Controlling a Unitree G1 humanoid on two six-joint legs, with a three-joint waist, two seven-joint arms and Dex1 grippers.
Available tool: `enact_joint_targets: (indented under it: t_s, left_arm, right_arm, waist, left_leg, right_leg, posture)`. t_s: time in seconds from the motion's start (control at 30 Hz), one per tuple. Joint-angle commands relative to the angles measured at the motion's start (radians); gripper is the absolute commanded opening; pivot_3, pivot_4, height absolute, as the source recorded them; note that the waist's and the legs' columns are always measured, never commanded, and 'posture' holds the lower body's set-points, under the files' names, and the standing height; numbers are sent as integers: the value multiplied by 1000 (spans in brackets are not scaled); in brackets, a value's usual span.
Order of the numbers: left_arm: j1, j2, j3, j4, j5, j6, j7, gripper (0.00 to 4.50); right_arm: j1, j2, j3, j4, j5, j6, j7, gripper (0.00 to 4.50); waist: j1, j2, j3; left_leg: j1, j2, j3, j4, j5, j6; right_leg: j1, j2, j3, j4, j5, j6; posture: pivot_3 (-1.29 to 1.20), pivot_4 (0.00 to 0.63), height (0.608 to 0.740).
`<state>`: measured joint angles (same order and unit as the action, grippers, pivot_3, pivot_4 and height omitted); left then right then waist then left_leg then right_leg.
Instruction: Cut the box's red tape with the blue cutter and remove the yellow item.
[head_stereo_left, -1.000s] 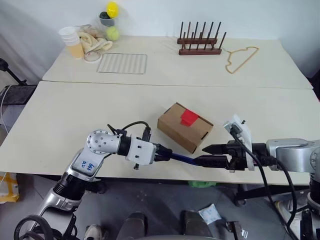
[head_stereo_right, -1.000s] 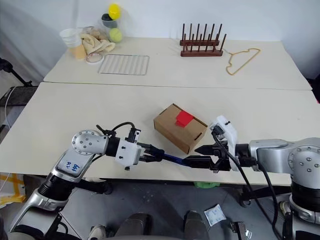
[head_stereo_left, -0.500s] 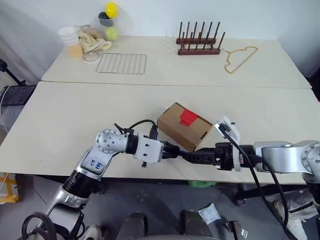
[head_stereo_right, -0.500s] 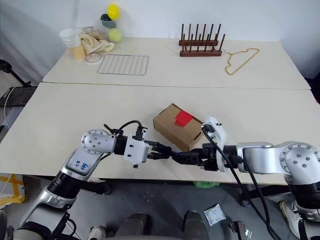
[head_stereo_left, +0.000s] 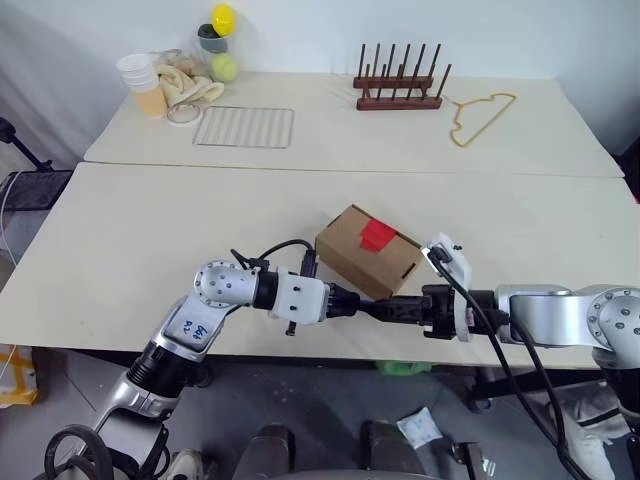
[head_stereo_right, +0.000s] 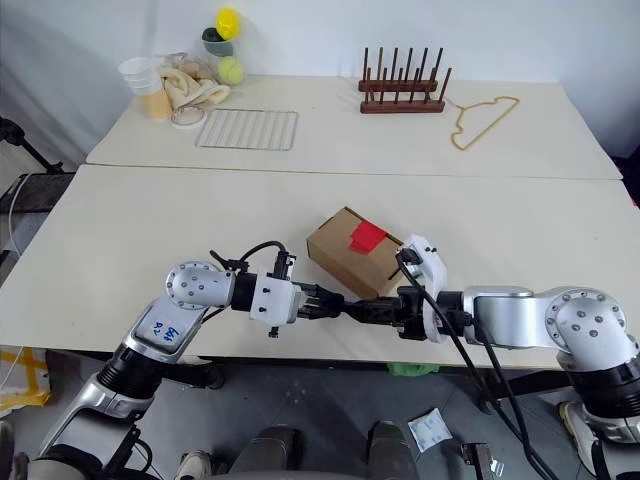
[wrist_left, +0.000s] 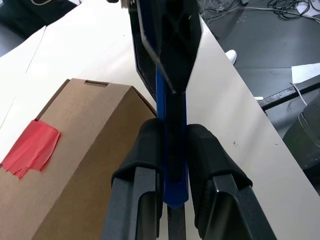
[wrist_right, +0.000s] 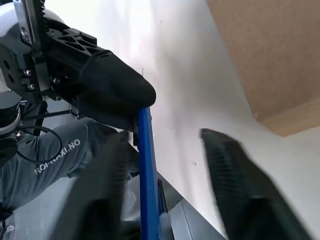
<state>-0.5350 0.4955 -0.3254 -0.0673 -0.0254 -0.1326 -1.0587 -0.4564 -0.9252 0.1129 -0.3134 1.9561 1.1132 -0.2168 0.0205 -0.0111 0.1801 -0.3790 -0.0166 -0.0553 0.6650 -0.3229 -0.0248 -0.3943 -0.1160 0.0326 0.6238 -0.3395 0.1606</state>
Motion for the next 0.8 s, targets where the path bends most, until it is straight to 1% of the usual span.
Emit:
enact_joint_targets:
  t_s: [0.03, 0.1, 0.13, 0.43, 0.8]
  left_arm:
    - [1, 4, 1, -38, 0, -9, 7, 492]
    - [-2, 2, 2, -38, 2, -4, 10, 492]
    - [-3, 2, 3, -37, 3, -3, 11, 492]
    - [-16, 2, 10, -35, 3, 1, 15, 492]
    - [-21, 4, 11, -40, 1, 9, 13, 492]
  right_arm:
    - [-12, 9, -2, -19, 16, -13, -8, 816]
    - [-10, 10, 0, -22, 16, -10, -4, 159]
    - [-10, 10, 0, -23, 16, -9, -3, 93]
    - [6, -6, 13, -34, 16, 14, 38, 102]
    - [-22, -9, 38, -3, 16, 34, 50, 102]
  waist:
    - [0, 0, 0]
    - [1, 0, 0]
    - [1, 0, 0]
    - [1, 0, 0]
    - [1, 0, 0]
  left_leg:
    - [0, 0, 0, 0, 0, 0]
    - [0, 0, 0, 0, 0, 0]
    - [0, 0, 0, 0, 0, 0]
    - [0, 1, 0, 0, 0, 0]
    - [0, 1, 0, 0, 0, 0]
  right_leg:
    - [0, 0, 0, 0, 0, 0]
    - [0, 0, 0, 0, 0, 0]
    - [0, 0, 0, 0, 0, 0]
    - [0, 0, 0, -1, 0, 0]
    - [0, 0, 0, -1, 0, 0]
  posture:
    - [0, 150, 740]
    - [0, 150, 740]
    - [0, 150, 740]
    - [0, 150, 740]
    - [0, 150, 740]
